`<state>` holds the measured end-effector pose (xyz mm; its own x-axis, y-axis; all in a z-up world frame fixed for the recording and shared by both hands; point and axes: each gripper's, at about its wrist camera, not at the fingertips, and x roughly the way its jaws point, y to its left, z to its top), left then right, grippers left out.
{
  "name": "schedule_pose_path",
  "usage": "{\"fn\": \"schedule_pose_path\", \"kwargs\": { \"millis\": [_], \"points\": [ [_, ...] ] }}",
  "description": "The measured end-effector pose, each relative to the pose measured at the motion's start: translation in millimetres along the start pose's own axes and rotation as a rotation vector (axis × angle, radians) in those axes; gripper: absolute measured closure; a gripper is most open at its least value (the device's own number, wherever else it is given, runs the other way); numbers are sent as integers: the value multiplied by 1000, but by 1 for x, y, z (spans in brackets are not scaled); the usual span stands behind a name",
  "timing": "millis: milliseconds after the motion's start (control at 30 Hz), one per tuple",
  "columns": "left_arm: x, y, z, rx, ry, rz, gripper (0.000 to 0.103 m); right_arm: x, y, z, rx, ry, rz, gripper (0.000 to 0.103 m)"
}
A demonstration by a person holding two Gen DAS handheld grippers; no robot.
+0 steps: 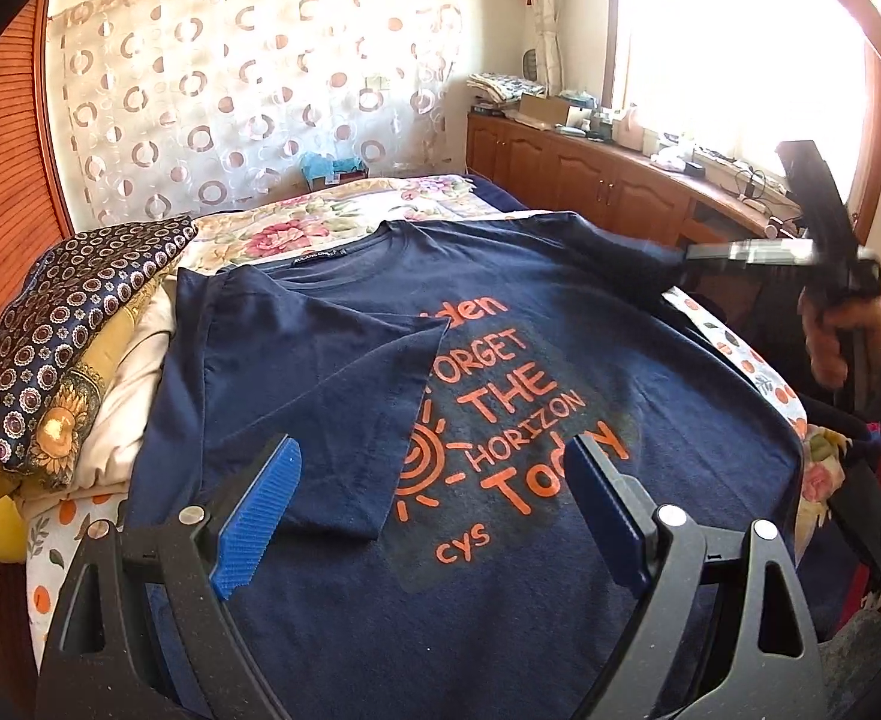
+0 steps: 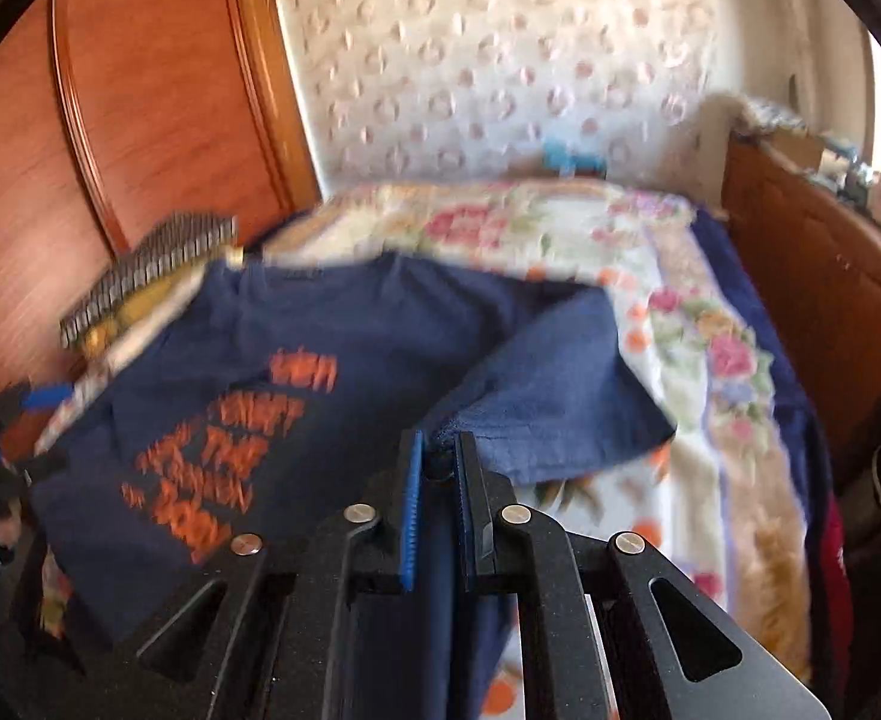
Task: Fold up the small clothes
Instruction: 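Fold the grasped side over the printed front with the right gripper, release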
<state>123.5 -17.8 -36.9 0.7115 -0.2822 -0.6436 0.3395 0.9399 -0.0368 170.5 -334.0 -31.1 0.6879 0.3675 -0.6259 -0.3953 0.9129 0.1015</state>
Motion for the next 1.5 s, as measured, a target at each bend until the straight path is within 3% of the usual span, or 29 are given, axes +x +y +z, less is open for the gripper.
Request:
{"fn": "schedule_pose_path", "kwargs": {
  "millis": [133, 167, 267, 433, 600, 800, 833, 867, 900, 933, 967, 1167, 1333, 1500],
  "points": [
    [1, 0, -1, -5, -1, -3, 13, 13, -6, -27, 10, 71, -2, 77],
    [1, 0, -1, -7, -1, -3, 13, 13, -11, -28, 16, 73, -6, 69],
    [2, 0, -1, -16, -5, -5, 13, 1, -31, -35, 49, 42, -20, 62],
    [3, -2, 0, -28, -16, -6, 13, -7, -62, -23, 117, -1, -118, 62],
    [4, -6, 0, -27, -18, -12, 13, 36, -91, -9, 205, 37, -221, 62],
    [7, -4, -3, -37, -10, -13, 13, 79, -97, 6, 285, 58, -237, 63],
    [8, -3, -3, -40, -8, -13, 13, 82, -96, 9, 279, 54, -235, 65],
    [8, -2, -4, -42, -7, -14, 13, 87, -95, 18, 270, 55, -233, 78],
    [9, -1, -6, -45, -4, -14, 13, 91, -92, 20, 254, 66, -235, 84],
    [9, -1, -7, -47, -3, -14, 13, 94, -91, 24, 236, 73, -243, 97],
    [10, 0, -8, -48, -2, -14, 13, 96, -86, 29, 207, 72, -252, 99],
    [8, 7, -12, -70, -2, -10, 13, 71, -42, 69, 87, -6, -157, 101],
    [5, 15, -15, -91, -8, -4, 13, 57, 38, 111, -77, -68, -38, 101],
    [2, 22, -18, -101, -9, 0, 13, 68, 101, 130, -181, -57, 46, 101]
  ]
}}
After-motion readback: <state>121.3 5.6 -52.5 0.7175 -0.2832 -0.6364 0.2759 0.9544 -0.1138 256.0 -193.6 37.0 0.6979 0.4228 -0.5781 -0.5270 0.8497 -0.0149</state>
